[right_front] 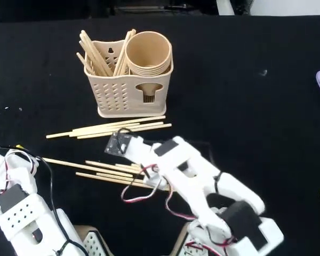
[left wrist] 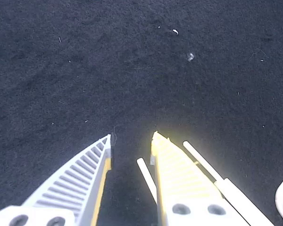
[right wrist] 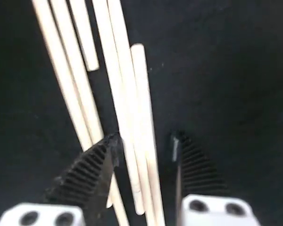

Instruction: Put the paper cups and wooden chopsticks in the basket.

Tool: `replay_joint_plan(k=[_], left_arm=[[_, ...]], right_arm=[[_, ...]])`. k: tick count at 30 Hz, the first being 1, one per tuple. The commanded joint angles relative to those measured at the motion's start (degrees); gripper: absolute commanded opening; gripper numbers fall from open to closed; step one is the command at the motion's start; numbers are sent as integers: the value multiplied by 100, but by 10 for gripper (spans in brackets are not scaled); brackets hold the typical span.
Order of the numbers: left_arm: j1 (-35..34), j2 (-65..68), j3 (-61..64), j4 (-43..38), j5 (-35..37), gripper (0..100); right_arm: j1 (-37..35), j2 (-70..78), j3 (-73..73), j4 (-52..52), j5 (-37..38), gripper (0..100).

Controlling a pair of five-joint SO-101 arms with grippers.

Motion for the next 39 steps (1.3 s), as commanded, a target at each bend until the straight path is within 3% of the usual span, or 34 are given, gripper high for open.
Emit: replay_joint_plan(k=[1,4,16,28,35,39], left_arm=[[-40,-97,-163,-79,35,148],[-40,-97,-163,-79,35,148],[-40,-97,-163,-79,35,148],[-40,-97,-163,-79,35,148],[-22,-97,-163,-79,35,148],[-31,-97,-163,-79,35,148]], right_arm=[[281,418,-418,123,360,107],[448,523,-541,167,519,8],[677,-1095,-998,1292,800,11],[1521,-611,-884,747,1240,11],[993,-1842,-2360,2127,791,11],[536,-2273,-3380,2356,712,11]])
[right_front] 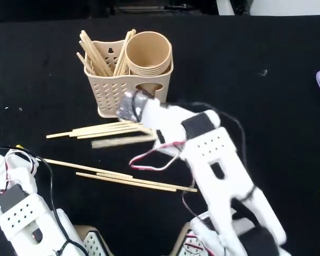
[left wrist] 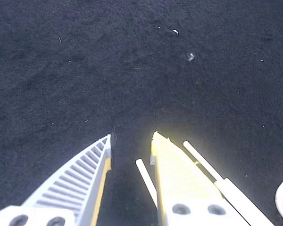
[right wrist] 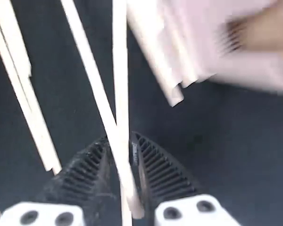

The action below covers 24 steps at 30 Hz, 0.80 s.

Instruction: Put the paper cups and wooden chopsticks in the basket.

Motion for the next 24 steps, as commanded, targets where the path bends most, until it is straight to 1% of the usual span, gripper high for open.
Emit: replay_joint_plan(k=[1,4,10,14,16,19,24], left_arm=[[-31,-97,-163,-79,35,148],[-31,-97,-163,-79,35,148],[-31,-97,-163,-79,35,148],[-31,-97,-163,-79,35,148],[-31,-97,-163,-79,35,148],[-31,-97,-163,-79,35,148],[-31,-97,-163,-79,35,148]], right_arm=[[-404,-374,-1042,123,-211,11],[-598,-207,-1525,-9,-633,11],[-659,171,-2413,-466,-870,11],[-659,409,-3125,-580,-1152,11],[-659,514,-3486,-747,-1415,11],[-659,708,-3846,-1354,-2101,11],[-659,1042,-3925,-3059,-3226,11]])
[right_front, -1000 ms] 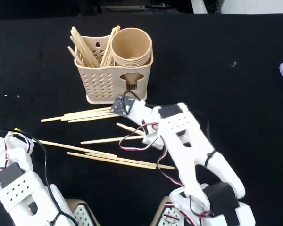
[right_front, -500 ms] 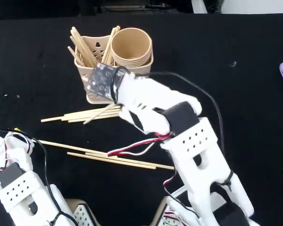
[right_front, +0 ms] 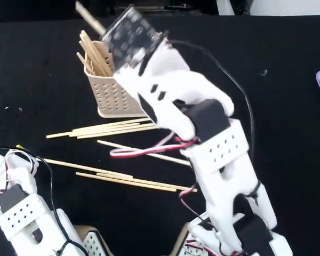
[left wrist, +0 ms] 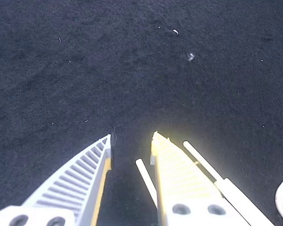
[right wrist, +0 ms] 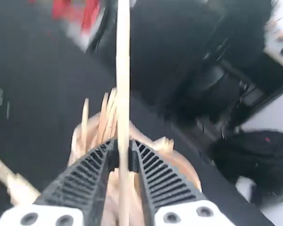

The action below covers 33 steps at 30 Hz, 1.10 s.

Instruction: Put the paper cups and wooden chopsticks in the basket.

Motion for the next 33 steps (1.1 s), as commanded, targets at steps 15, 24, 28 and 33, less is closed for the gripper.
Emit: replay_joint_plan(k=[15,24,28,33], left_arm=[[-13,-97,-163,-79,35,148],[-22,-97,-163,-79,35,148],[-22,-97,-163,-79,35,148],[-22,-97,-163,-79,35,148]], right_arm=[[-237,1305,-312,-2998,-1635,11],[-237,2035,-303,-3349,-1618,11],[-281,2149,-242,-3297,-1618,11],[-431,2000,22,-2822,-1618,20]])
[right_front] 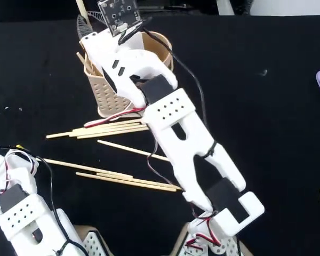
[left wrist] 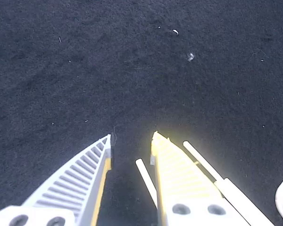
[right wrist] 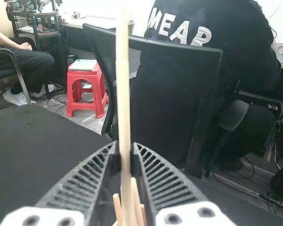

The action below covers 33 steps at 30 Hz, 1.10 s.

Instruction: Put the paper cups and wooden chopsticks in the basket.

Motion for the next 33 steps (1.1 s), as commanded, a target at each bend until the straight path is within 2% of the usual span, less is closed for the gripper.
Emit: replay_joint_plan(k=[1,5,7,11,14,19,21,24,30,33], left_arm=[[-22,-97,-163,-79,35,148],[-31,-97,-163,-79,35,148],[-31,-97,-163,-79,35,148],[-31,-97,-163,-79,35,148],[-31,-97,-163,-79,35,148],[-22,-97,-163,-79,35,148],[4,-97,-163,-79,35,148],[4,-97,-163,-97,35,148],[-48,-97,-163,-97,35,148],[-48,-97,-163,-105,35,148]], right_arm=[[-193,-242,-22,492,-26,38],[-334,-523,-48,1187,-26,180],[-343,-673,-22,1415,-26,217],[-316,-1103,-22,2075,-26,190],[-360,-1684,-13,3147,35,160],[-431,-2527,303,5820,1152,113],[-440,-2615,945,6286,1503,113],[-431,-2598,2378,6066,1881,116],[-677,-2571,5200,3771,2110,225],[-1064,-2571,5903,3174,2365,228]])
